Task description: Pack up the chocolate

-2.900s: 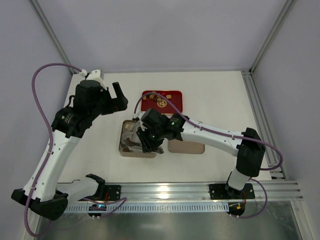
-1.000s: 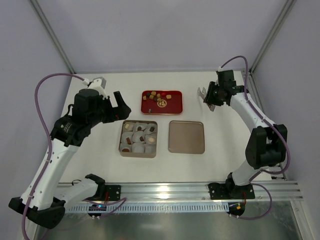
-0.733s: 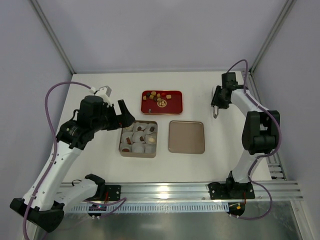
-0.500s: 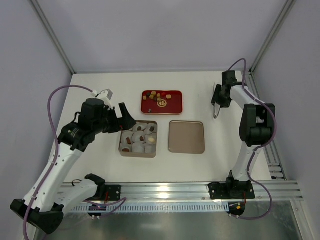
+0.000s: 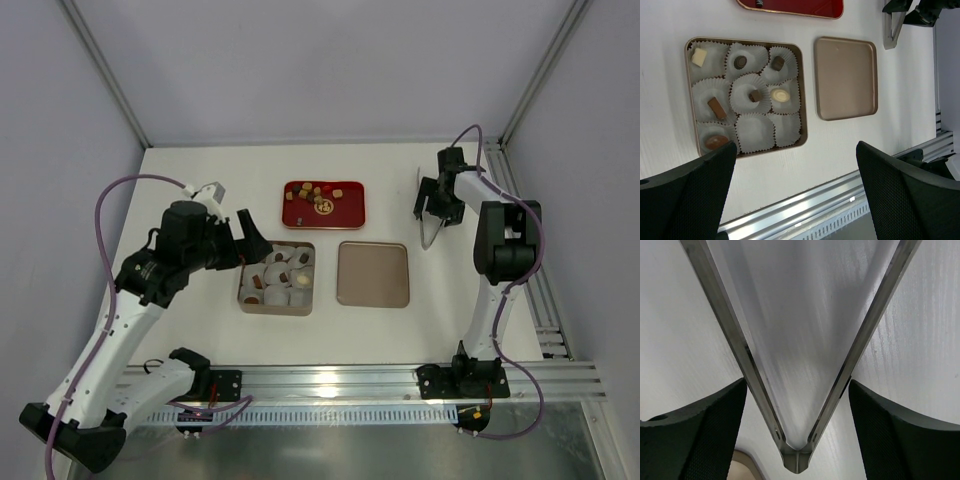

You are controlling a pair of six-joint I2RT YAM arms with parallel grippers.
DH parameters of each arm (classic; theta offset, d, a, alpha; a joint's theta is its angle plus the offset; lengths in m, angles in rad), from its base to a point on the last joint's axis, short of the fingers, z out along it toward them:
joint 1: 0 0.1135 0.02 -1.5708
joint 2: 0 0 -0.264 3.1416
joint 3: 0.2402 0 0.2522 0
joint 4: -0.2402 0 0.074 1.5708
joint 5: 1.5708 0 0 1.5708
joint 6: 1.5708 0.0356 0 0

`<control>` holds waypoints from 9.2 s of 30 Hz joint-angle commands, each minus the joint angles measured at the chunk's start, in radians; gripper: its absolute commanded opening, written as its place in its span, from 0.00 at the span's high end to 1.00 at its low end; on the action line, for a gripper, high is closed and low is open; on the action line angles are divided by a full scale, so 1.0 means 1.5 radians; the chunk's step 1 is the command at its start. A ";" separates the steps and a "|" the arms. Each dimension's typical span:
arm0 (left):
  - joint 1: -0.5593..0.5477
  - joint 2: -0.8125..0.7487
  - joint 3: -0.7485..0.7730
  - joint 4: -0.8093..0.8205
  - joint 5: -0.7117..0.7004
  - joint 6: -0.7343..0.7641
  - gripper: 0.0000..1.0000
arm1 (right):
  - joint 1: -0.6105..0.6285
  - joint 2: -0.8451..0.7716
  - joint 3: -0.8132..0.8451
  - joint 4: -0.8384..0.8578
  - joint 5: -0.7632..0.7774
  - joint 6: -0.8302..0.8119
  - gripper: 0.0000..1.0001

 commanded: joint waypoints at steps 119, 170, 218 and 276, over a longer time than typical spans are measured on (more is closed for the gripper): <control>-0.137 0.518 0.047 0.565 0.350 -0.268 1.00 | 0.052 -0.650 -0.456 0.139 -0.359 0.138 0.82; -0.031 0.407 -0.029 0.355 0.523 -0.351 0.92 | 0.906 -0.403 -0.342 0.278 0.626 -0.528 0.90; 0.279 0.302 -0.188 0.163 -0.010 -0.102 0.70 | 0.462 -0.623 -0.402 0.393 -0.273 0.210 0.96; 0.127 0.227 -0.224 0.245 0.020 -0.233 0.39 | 0.342 -0.240 -0.676 1.224 -0.494 0.685 0.96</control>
